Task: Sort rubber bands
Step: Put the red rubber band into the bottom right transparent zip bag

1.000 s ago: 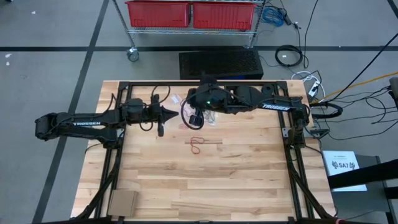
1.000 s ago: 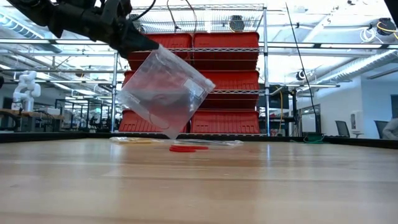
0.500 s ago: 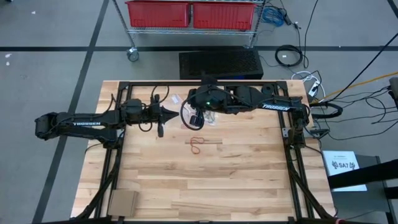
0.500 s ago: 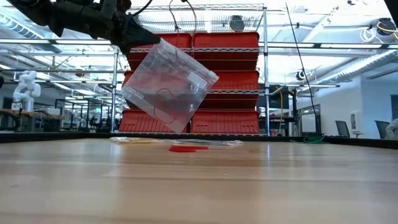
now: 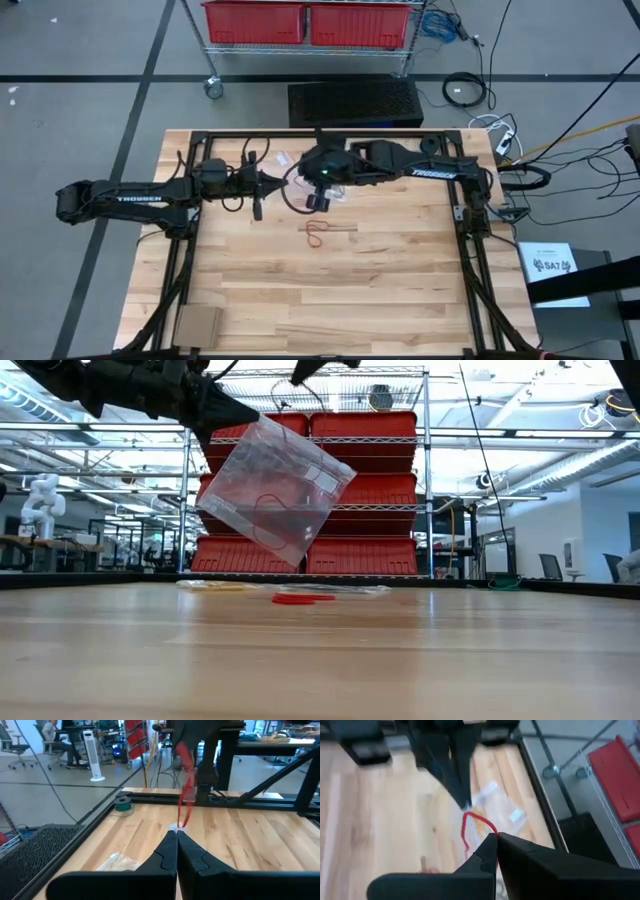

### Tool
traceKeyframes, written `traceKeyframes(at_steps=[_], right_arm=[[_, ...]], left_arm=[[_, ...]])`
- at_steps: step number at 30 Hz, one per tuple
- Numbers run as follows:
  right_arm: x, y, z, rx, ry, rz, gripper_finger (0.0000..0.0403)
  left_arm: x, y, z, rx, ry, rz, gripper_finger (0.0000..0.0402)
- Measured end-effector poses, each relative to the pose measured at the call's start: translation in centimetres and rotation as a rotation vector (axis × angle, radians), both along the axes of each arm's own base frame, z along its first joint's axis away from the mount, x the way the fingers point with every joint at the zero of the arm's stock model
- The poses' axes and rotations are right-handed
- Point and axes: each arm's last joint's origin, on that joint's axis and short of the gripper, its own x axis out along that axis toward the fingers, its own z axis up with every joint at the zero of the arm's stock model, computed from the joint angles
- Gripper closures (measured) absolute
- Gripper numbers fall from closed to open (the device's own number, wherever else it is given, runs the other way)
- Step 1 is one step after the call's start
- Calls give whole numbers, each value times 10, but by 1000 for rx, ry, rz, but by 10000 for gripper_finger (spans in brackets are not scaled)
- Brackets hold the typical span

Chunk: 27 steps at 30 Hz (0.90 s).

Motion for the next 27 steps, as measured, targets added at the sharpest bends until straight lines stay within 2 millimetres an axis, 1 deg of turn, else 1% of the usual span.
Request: traceKeyframes(at_steps=[6, 13, 14, 18, 21, 27], right_arm=[[10, -7, -17, 37, 55, 18, 403], [18, -4, -34, 108, 110, 48, 403], [20, -4, -39, 116, 130, 47, 403], [25, -8, -51, 125, 169, 29, 403], [27, -12, -53, 126, 175, 19, 403], [25, -19, -51, 116, 168, 10, 403]], left_arm=[[0, -1, 1, 1, -10, -21, 402], [0, -1, 2, 21, -18, -22, 402], [0, -1, 2, 22, -21, -22, 402], [0, -1, 2, 23, -20, -22, 402], [0, -1, 2, 22, -21, -34, 402], [0, -1, 2, 18, -15, -52, 402]])
